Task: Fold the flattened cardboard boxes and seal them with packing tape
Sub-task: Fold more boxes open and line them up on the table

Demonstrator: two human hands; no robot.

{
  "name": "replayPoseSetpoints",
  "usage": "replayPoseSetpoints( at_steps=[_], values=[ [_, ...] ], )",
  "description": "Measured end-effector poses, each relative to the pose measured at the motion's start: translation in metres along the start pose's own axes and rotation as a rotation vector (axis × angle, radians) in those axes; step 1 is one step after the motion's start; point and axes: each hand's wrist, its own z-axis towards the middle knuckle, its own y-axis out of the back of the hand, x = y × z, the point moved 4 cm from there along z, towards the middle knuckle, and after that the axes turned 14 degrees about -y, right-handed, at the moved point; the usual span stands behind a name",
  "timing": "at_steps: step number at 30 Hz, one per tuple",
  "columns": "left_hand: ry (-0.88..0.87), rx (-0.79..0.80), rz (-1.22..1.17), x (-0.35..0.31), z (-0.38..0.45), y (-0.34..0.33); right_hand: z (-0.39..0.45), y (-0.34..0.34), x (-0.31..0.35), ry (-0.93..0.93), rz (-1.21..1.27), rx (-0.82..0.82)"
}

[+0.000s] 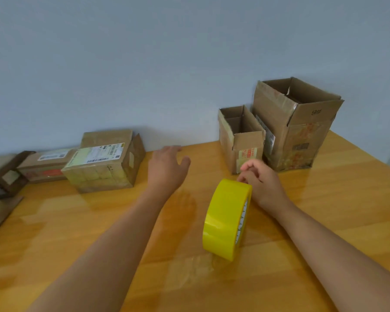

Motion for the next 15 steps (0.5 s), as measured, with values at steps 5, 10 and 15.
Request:
replayPoseSetpoints(
  at_steps=[5,10,15],
  values=[
    [0.305,-0.020,0.322,0.075,-0.021,0.054,-0.004,-0.011,0.008,0.004,0.053,0.256],
    [0.418,0.080,0.293,0.109,-0.036,0.066,-0.003,-0.014,0.009,-0.103,0.168,0.379],
    [0.321,0.026,0.249,0.093,-0.040,0.070,-0.003,-0.014,0.013,-0.138,0.239,0.391]
  ],
)
